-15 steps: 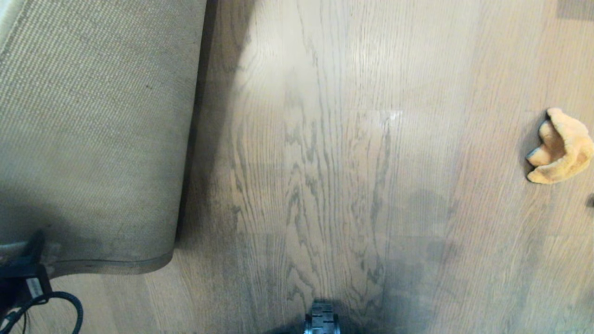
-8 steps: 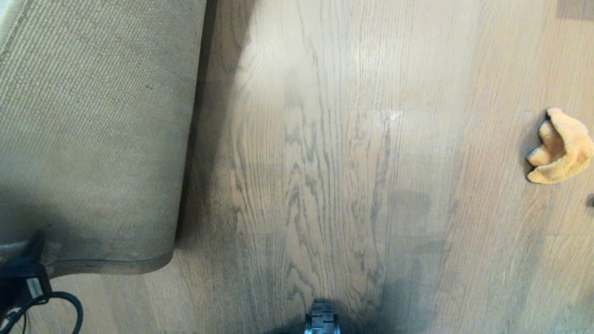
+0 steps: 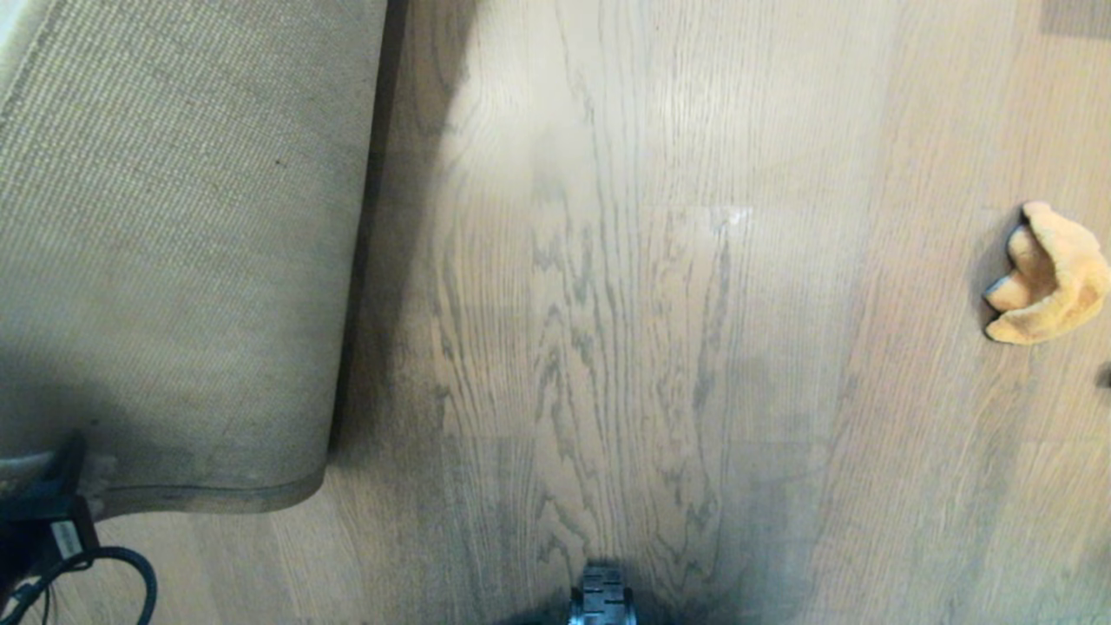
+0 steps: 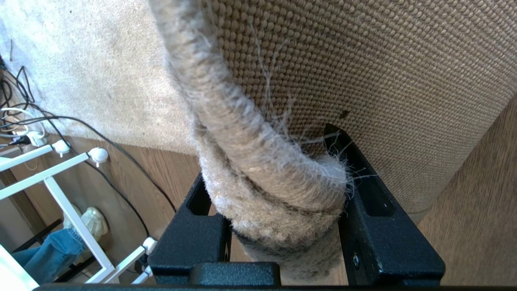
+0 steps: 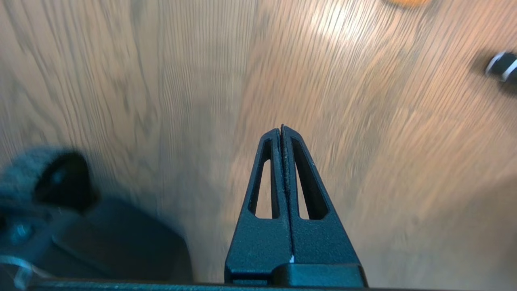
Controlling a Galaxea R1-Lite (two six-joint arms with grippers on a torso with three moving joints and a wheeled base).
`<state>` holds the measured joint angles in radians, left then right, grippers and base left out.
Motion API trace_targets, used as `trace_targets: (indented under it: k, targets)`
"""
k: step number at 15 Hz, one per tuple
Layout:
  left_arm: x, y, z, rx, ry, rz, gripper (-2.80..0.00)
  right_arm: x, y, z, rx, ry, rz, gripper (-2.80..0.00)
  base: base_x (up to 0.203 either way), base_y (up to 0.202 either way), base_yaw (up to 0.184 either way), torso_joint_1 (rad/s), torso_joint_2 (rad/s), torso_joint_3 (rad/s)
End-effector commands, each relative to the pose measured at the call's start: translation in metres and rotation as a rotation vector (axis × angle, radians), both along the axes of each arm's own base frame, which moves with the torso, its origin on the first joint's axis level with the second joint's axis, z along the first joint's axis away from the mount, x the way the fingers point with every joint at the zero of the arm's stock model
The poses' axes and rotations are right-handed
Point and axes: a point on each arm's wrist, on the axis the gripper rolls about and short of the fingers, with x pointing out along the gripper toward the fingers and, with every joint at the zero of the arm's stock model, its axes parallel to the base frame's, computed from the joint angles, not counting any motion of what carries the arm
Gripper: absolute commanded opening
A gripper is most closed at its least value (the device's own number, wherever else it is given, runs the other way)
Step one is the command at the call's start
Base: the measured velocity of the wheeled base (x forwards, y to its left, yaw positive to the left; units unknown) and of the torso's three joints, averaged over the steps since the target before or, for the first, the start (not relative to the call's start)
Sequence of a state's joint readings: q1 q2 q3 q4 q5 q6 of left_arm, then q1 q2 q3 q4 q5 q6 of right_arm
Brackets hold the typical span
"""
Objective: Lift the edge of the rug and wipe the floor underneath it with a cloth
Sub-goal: Put down the rag
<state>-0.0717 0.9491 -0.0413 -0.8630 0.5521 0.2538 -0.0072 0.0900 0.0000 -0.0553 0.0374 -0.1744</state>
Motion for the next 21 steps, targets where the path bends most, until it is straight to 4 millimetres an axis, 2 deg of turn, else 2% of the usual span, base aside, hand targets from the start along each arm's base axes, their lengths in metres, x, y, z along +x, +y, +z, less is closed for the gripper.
trace_targets:
  k: [1, 4, 21]
  targets:
    - [0.0002, 0.0, 0.0, 0.002, -0.001, 0.002, -2.8, -0.0073, 0.0, -0.0018, 0.032, -0.087, 0.005, -2.8, 0.0, 0.0, 0.0, 0.0, 0.0, 0.0]
    - [0.0005, 0.0, 0.0003, 0.001, -0.002, 0.002, -2.8, -0.0073, -0.0002, -0.0019, 0.117, -0.083, -0.003, -2.8, 0.0, 0.0, 0.0, 0.0, 0.0, 0.0]
    - [0.0031, -0.0047, -0.0029, 0.003, 0.021, -0.047, -2.8, -0.0073, -0.0003, -0.0019, 0.119, -0.083, -0.005, -2.8, 0.0, 0.0, 0.0, 0.0, 0.0, 0.0]
